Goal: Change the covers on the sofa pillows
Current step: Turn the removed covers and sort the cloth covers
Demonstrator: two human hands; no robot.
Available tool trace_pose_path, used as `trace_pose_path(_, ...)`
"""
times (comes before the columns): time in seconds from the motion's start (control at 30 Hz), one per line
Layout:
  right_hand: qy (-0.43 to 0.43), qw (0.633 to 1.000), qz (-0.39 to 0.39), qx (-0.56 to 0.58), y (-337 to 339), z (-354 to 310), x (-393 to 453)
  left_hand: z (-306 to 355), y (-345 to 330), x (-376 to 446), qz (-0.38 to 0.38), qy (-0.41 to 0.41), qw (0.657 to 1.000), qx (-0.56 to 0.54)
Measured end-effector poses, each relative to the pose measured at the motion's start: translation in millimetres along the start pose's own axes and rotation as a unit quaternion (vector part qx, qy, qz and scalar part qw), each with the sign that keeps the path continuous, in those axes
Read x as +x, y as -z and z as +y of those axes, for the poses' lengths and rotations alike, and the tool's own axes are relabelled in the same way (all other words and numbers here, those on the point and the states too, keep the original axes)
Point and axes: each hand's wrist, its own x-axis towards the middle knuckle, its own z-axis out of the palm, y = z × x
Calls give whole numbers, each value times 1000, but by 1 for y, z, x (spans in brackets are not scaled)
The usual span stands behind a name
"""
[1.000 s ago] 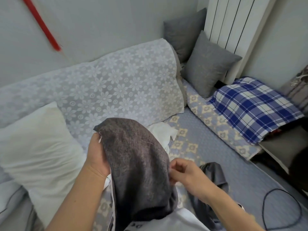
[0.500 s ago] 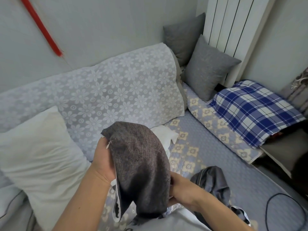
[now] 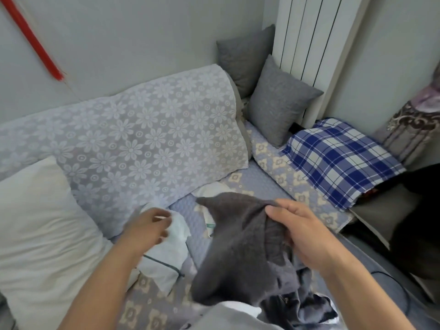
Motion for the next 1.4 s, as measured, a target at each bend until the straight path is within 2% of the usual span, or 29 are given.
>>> trace_pose_path(0.07,-16,999,-22,-25,-9,0,1,30,-36,-41,-121,-43,983,-134)
trace_pose_path(0.13,-33,999,-16,4,-20,-4,1,50,-66,-74,-216,-119,960,-132)
trace_pose_path(0.17,-38,999,-7,28,-23,-6,2,54,-79,-82,-228,-161,955,-98)
trace_pose_path(0.27,-40,995,21,90,-22,-12,3,54,-104,-83,-140,-235,962,-16)
trace_pose_path(0.37,-24,994,10,102,-21,-9,-2,56,-114,-81,-94,-248,962,-61)
trace_pose_path(0.43,-6,999,3,37,-27,-2,-8,55,-116,-80,-63,-243,964,-88)
trace_pose_path(0.53,18,994,22,-108,-29,14,-12,52,-124,-78,-37,-195,960,-196)
trace_pose_path(0.6,45,969,108,-219,-28,20,-11,49,-131,-78,-53,-158,945,-281)
trace_pose_path(0.67,40,964,172,-199,-25,23,-11,47,-137,-79,-56,-156,944,-286)
trace_pose_path(0.77,55,965,223,-129,-20,12,-7,48,-134,-74,-85,-171,961,-202)
trace_pose_path(0.83,123,945,282,-115,-12,-5,-4,48,-128,-70,-155,-174,969,-88)
trace_pose_path(0.87,164,934,298,-112,-8,-15,-3,47,-126,-68,-165,-185,968,-50)
trace_pose_path(0.9,201,926,294,-123,-2,-25,-2,48,-123,-65,-132,-197,971,-40)
trace_pose_path(0.93,225,925,263,-156,3,-36,-2,51,-119,-63,-59,-213,974,-54)
trace_pose_path(0.97,225,930,210,-201,6,-45,-2,51,-113,-58,18,-237,969,-73)
trace_pose_path(1.0,213,938,147,-232,8,-54,-3,50,-107,-49,59,-278,956,-73)
trace_pose_path(1.03,204,945,89,-242,9,-60,-4,49,-101,-38,45,-325,944,-38)
trace_pose_path(1.1,202,958,7,-205,8,-69,-7,45,-97,-12,-53,-387,916,89)
trace_pose_path(1.17,209,962,-60,-168,5,-75,-9,40,-102,12,-98,-414,886,183)
trace_pose_path(1.23,219,959,-104,-145,1,-81,-10,37,-113,25,-120,-425,870,219)
trace_pose_path(1.3,219,966,-102,-95,1,-88,-12,29,-124,32,-160,-397,873,233)
trace_pose_path(1.4,218,974,-41,-35,13,-90,-16,11,-142,29,-240,-338,876,246)
